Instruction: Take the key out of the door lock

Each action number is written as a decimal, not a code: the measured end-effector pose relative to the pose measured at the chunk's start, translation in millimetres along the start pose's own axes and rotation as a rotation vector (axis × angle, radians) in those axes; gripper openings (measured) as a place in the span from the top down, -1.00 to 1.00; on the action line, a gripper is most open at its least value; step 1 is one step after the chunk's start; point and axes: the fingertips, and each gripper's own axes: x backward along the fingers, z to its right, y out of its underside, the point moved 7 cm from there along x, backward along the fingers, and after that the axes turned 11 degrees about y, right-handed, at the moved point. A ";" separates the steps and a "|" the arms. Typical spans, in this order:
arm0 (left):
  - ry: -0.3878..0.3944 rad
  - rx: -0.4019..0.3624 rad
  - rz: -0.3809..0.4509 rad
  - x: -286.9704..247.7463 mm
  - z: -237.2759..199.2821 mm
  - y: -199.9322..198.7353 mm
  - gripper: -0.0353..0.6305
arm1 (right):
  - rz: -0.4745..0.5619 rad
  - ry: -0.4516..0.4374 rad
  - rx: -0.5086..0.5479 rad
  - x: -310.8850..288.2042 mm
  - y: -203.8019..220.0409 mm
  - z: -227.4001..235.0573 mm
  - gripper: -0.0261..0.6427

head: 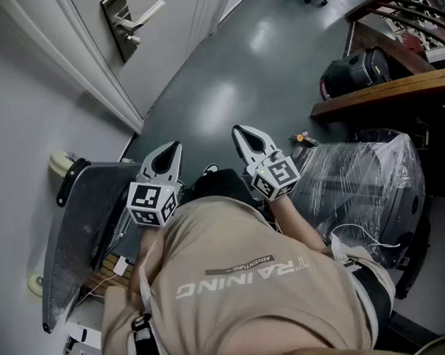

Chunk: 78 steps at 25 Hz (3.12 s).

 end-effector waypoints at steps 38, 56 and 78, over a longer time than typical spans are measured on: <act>-0.244 -0.047 -0.043 -205.3 17.0 -71.6 0.88 | -0.038 -0.323 0.023 -81.4 -9.6 197.6 0.88; -0.192 -0.165 -0.176 -314.1 3.1 -91.1 0.88 | -0.222 -0.356 0.135 -151.0 9.4 286.3 0.88; -0.588 -0.046 0.113 -229.6 -98.1 -153.4 0.88 | -0.033 -0.747 0.473 -328.2 -122.7 182.8 0.88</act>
